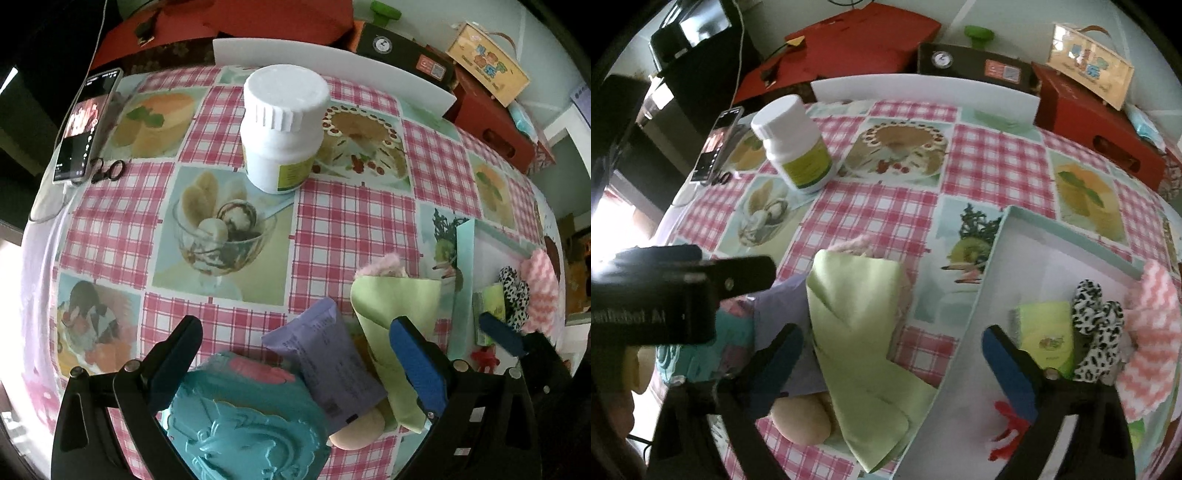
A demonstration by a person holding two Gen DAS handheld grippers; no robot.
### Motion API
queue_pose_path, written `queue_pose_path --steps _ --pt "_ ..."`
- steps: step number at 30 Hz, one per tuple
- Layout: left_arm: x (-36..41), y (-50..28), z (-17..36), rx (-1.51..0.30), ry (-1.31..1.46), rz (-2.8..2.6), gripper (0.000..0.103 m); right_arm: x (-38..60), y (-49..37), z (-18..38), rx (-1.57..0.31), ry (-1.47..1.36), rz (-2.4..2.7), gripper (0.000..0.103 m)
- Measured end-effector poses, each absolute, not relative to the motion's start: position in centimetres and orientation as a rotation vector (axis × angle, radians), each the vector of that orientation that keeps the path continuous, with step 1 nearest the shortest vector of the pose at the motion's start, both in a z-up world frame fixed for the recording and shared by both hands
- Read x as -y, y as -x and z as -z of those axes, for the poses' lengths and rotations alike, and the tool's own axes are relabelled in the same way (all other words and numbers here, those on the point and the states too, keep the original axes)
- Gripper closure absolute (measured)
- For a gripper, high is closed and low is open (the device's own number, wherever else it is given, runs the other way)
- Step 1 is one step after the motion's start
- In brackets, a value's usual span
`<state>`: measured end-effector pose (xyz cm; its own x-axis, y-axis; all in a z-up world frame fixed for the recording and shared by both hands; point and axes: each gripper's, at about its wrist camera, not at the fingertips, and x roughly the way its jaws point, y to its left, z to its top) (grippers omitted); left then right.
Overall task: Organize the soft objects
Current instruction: 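Grasp the light green cloth with the right tool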
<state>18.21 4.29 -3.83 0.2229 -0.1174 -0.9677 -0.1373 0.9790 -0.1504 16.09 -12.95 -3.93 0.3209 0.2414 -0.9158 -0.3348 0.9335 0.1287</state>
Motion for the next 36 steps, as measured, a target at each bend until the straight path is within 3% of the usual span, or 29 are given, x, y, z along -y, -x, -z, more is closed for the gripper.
queue_pose_path --steps 4,15,23,36 --pt "-4.3 -18.2 4.0 -1.354 0.227 -0.018 0.002 12.5 -15.9 4.4 -1.196 0.099 -0.403 0.016" --pt "-4.4 -18.4 4.4 -1.362 0.243 -0.022 0.002 10.7 -15.4 6.1 -1.226 0.169 -0.442 0.017" --pt "-4.6 -18.4 4.9 -1.376 0.258 -0.03 0.002 9.9 -15.2 7.4 -1.256 0.21 -0.469 0.048" --pt "-5.3 -18.7 5.2 -1.377 0.312 -0.009 0.002 11.1 -15.3 6.1 -1.212 0.152 -0.511 0.075"
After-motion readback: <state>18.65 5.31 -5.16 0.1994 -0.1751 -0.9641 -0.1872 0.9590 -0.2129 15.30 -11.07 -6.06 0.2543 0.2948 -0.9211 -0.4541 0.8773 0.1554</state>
